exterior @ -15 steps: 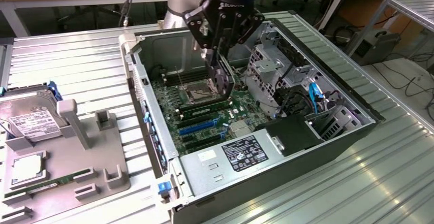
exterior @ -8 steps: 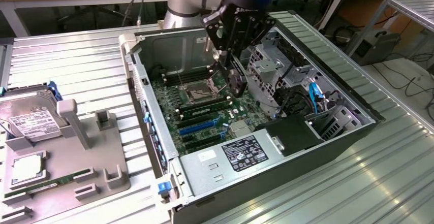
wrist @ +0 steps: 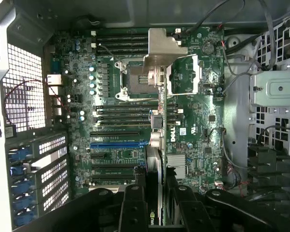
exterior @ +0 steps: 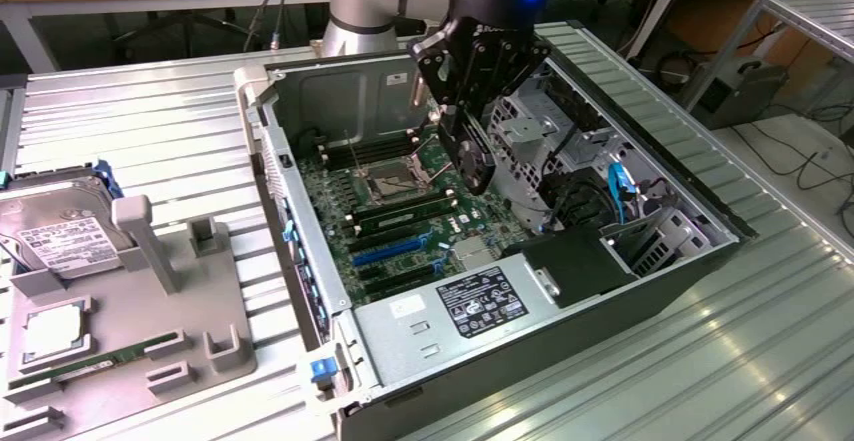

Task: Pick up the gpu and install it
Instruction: 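Pick up the gpu and move the gpu toward the slot, then insert the gpu into the slot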

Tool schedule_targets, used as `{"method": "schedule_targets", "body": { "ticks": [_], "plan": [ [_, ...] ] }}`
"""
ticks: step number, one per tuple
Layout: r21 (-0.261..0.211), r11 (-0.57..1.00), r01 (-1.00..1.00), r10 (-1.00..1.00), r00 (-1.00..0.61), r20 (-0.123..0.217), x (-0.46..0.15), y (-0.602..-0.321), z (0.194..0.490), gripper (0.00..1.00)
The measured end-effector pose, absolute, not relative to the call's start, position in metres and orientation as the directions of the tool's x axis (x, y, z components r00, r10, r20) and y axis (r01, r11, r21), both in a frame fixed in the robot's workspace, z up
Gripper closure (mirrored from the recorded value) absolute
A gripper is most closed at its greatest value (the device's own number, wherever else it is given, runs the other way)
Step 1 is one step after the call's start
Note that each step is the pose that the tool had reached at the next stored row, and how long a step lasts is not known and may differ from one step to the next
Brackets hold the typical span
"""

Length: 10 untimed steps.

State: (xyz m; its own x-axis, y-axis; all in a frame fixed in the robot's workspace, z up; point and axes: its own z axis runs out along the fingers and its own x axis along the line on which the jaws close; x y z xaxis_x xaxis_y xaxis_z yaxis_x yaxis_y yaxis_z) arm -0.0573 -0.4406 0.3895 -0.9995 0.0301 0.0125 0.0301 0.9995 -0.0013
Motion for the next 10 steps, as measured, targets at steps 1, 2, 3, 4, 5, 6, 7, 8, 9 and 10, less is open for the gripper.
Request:
{"method": "schedule_targets", "body": {
  "ticks": [1,2,3,4,5,6,7,8,9,10],
  "plan": [
    [-0.001,1.000,0.030,0.030,-0.999,0.013,-0.0573,-0.4407,0.3895,0.74],
    [-0.001,1.000,0.030,0.030,-0.999,0.013,-0.0573,-0.4407,0.3895,0.74],
    [-0.001,1.000,0.030,0.030,-0.999,0.013,-0.0573,-0.4407,0.3895,0.74],
    [-0.001,1.000,0.030,0.030,-0.999,0.013,-0.0573,-0.4407,0.3895,0.74],
    [-0.001,1.000,0.030,0.030,-0.999,0.013,-0.0573,-0.4407,0.3895,0.74],
    [-0.001,1.000,0.030,0.030,-0.999,0.013,-0.0573,-0.4407,0.3895,0.74],
    [-0.001,1.000,0.030,0.030,-0.999,0.013,-0.0573,-0.4407,0.3895,0.74],
    [-0.001,1.000,0.030,0.030,-0.999,0.013,-0.0573,-0.4407,0.3894,0.74],
    [-0.001,1.000,0.030,0.030,-0.999,0.013,-0.0573,-0.4407,0.3894,0.74],
    [-0.001,1.000,0.030,0.030,-0.999,0.013,-0.0573,-0.4407,0.3895,0.74]
  ]
}}
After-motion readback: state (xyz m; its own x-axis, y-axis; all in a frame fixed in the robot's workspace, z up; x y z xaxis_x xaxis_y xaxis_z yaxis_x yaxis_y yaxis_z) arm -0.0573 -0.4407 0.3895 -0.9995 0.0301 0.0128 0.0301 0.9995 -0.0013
